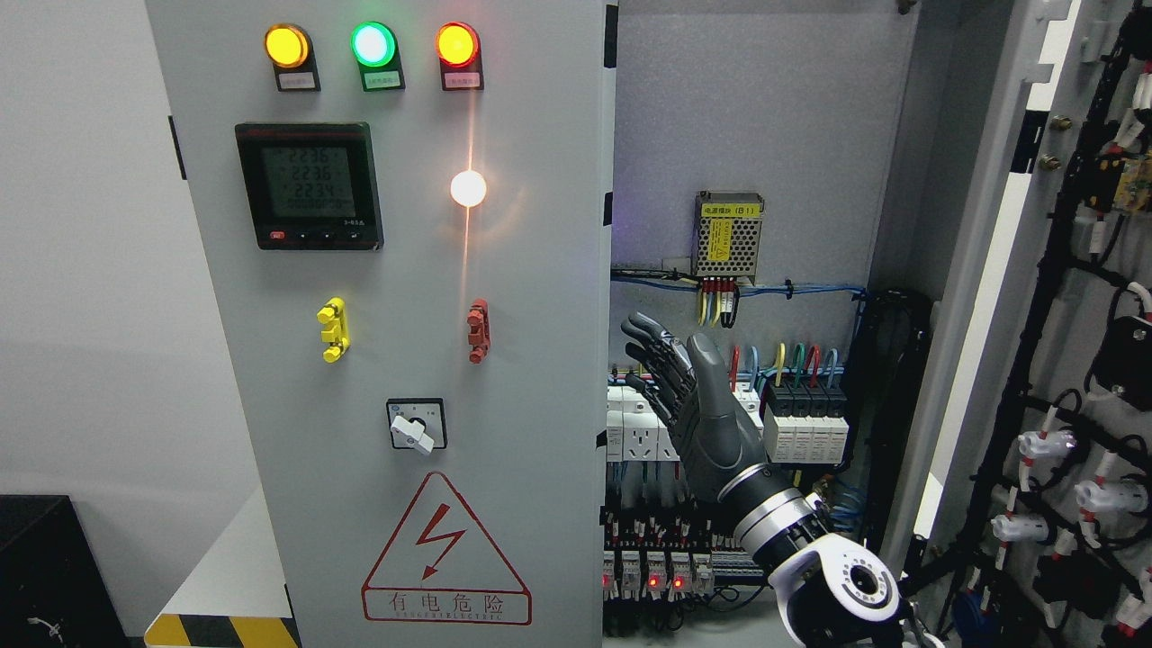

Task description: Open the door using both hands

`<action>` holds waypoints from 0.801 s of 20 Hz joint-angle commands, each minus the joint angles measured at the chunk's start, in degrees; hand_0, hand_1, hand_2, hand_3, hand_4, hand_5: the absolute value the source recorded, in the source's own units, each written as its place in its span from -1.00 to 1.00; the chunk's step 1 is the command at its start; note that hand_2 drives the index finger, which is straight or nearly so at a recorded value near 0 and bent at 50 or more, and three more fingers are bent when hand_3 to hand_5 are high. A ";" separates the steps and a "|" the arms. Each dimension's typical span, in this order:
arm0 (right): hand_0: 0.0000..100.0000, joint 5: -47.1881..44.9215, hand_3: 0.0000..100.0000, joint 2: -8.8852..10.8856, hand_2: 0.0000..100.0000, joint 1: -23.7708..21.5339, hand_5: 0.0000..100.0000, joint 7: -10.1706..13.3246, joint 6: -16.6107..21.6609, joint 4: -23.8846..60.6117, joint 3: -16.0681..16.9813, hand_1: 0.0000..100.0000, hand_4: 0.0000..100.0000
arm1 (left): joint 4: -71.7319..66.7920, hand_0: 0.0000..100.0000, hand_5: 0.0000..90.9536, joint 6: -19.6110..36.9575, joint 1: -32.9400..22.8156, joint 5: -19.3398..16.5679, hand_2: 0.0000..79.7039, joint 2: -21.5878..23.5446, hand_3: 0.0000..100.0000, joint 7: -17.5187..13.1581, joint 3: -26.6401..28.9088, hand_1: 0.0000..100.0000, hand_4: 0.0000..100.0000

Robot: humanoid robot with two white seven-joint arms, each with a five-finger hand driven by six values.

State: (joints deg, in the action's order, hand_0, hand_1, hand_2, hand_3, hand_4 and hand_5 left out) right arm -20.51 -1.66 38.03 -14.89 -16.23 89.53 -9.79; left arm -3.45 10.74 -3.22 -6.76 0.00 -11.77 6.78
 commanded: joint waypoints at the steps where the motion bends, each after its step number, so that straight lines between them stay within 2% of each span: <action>1: -1.00 -1.64 -1.00 -0.01 -1.00 0.91 -1.00 -3.03 -1.00 -1.99 0.29 -1.00 -1.00 | 0.02 -1.00 -1.00 -0.02 -0.03 0.00 -1.00 0.09 -1.00 -0.01 -0.01 -1.00 -1.00; 6: -1.00 -1.90 -1.00 0.08 -1.00 1.96 -1.00 -3.56 -1.09 -3.84 1.08 -1.00 -1.00 | 0.02 -1.00 -1.00 -0.02 0.05 0.00 -1.00 0.09 -1.00 -0.01 -0.01 -1.00 -1.00; 10: -1.00 -4.62 -1.00 1.13 -1.00 2.23 -1.00 -7.25 -2.14 -4.18 1.08 -1.00 -1.00 | 0.02 -1.00 -1.00 -0.02 0.14 0.00 -1.00 0.09 -1.00 -0.01 -0.01 -1.00 -1.00; 16: -1.00 -5.67 -1.00 1.74 -1.00 3.10 -1.00 -7.52 -2.40 -6.29 1.08 -1.00 -1.00 | 0.02 -1.00 -1.00 -0.02 0.14 0.00 -1.00 0.09 -1.00 -0.01 -0.01 -1.00 -1.00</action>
State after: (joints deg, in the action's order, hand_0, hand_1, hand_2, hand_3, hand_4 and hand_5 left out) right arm -24.63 -0.39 40.36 -22.06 -18.39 85.96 -9.01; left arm -3.44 10.74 -3.13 -6.77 0.00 -11.77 6.77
